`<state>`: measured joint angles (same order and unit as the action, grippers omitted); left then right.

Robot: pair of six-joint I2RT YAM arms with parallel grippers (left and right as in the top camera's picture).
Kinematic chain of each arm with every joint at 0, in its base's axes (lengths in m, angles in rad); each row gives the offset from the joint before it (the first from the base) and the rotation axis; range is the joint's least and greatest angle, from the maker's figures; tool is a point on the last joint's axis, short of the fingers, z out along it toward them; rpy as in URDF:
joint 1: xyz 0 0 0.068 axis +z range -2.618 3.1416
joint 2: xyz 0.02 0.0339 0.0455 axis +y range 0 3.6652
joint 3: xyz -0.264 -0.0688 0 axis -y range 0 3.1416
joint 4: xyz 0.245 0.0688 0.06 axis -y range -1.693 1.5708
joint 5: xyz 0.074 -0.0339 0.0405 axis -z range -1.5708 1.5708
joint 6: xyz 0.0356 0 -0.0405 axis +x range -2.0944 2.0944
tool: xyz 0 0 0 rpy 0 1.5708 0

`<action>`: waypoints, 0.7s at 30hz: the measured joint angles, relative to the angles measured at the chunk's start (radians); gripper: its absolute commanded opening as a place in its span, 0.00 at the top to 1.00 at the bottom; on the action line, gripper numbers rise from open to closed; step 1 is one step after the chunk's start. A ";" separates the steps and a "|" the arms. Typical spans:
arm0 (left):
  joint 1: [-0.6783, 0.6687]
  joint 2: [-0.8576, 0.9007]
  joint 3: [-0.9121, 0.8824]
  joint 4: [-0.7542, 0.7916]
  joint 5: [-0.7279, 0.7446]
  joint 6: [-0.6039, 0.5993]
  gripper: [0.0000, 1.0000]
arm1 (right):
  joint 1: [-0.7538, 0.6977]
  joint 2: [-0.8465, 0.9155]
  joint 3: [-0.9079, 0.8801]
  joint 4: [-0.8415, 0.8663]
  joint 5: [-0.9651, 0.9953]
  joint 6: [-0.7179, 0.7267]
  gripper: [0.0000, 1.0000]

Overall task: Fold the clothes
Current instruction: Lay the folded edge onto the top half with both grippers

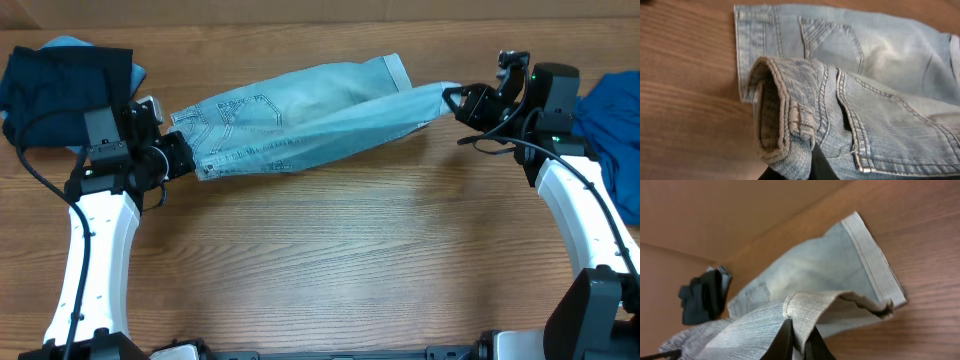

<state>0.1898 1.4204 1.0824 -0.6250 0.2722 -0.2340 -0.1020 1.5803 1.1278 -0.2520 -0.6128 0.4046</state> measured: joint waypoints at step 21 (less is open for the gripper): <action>0.000 0.029 0.000 0.034 -0.027 -0.021 0.95 | 0.040 0.094 0.002 0.008 -0.096 0.299 0.95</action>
<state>0.1898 1.4494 1.0828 -0.5907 0.2455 -0.2550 -0.0624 1.6745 1.1297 -0.2436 -0.7090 0.7036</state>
